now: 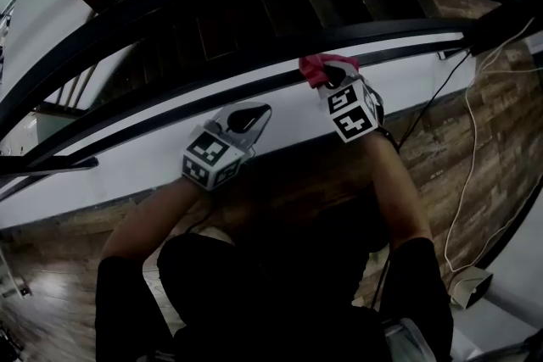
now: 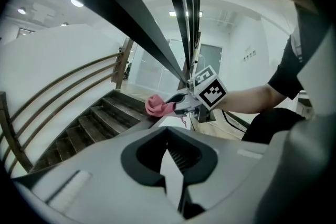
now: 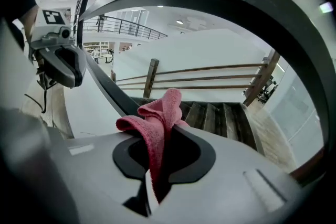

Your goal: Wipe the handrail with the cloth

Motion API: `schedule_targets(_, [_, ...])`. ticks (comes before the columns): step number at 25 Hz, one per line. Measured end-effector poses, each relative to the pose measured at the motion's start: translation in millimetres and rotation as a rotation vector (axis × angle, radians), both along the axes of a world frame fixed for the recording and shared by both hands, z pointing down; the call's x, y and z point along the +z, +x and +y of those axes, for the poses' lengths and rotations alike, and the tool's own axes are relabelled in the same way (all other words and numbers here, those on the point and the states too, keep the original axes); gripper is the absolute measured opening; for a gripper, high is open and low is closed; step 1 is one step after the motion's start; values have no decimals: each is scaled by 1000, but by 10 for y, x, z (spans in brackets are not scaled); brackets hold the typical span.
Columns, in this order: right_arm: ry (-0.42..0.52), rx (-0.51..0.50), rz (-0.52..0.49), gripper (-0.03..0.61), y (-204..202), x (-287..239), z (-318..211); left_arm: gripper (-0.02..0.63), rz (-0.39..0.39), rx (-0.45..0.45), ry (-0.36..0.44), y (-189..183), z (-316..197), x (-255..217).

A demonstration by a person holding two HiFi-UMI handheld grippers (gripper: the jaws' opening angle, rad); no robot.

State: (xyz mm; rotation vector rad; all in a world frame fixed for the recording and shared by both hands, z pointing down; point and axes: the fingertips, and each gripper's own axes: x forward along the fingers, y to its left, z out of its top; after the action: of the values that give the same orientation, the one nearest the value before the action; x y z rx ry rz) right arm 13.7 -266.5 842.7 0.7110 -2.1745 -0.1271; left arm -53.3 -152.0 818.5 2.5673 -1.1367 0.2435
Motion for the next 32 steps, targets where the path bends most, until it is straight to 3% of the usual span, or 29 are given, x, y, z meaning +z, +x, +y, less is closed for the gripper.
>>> schedule_targets(9, [-118, 6, -36, 46, -285, 41, 141, -2, 13, -84, 14, -503, 190, 5])
schedule_targets(27, [-108, -146, 26, 46, -1072, 54, 728, -2, -47, -149, 39, -863, 426, 97])
schedule_targets(32, [-103, -208, 49, 46, -1342, 76, 890, -2, -28, -159, 47, -1000, 534, 140])
